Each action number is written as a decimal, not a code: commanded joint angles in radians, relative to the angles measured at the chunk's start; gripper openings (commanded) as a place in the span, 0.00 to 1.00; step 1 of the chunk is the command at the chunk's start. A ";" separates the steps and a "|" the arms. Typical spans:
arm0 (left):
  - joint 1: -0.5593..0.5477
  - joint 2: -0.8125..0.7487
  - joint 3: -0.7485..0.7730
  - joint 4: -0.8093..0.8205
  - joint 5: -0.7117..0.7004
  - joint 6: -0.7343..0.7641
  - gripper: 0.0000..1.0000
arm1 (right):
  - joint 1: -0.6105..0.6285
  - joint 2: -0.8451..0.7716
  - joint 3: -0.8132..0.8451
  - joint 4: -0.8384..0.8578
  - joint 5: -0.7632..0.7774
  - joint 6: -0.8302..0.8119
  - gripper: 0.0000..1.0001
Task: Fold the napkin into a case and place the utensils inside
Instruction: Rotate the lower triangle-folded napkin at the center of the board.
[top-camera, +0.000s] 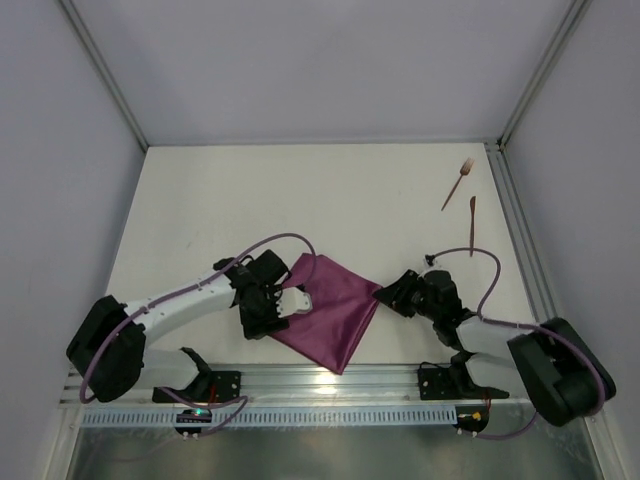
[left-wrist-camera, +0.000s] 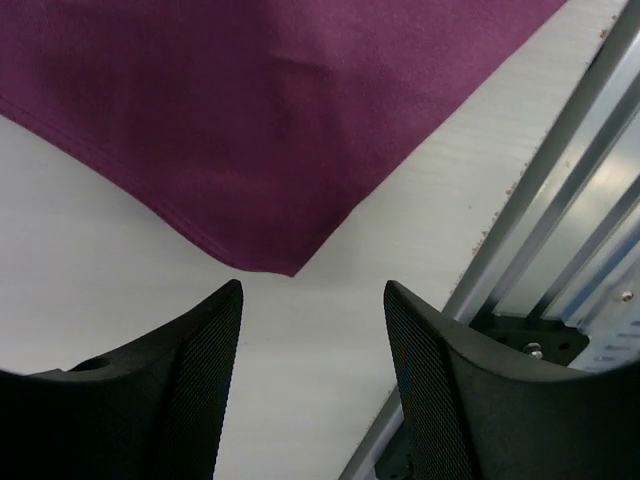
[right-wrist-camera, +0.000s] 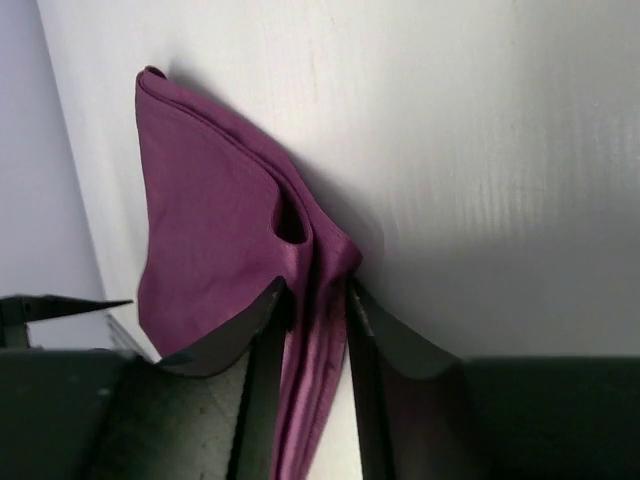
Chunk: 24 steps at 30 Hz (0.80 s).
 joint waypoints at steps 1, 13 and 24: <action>-0.023 0.048 0.000 0.119 -0.061 0.024 0.60 | 0.009 -0.180 -0.014 -0.399 0.120 -0.108 0.37; -0.023 0.196 -0.092 0.517 -0.432 0.027 0.33 | -0.003 -0.227 0.368 -0.754 0.073 -0.461 0.75; 0.161 0.442 0.130 0.927 -0.535 0.136 0.41 | -0.029 0.021 0.592 -0.714 -0.064 -0.642 0.73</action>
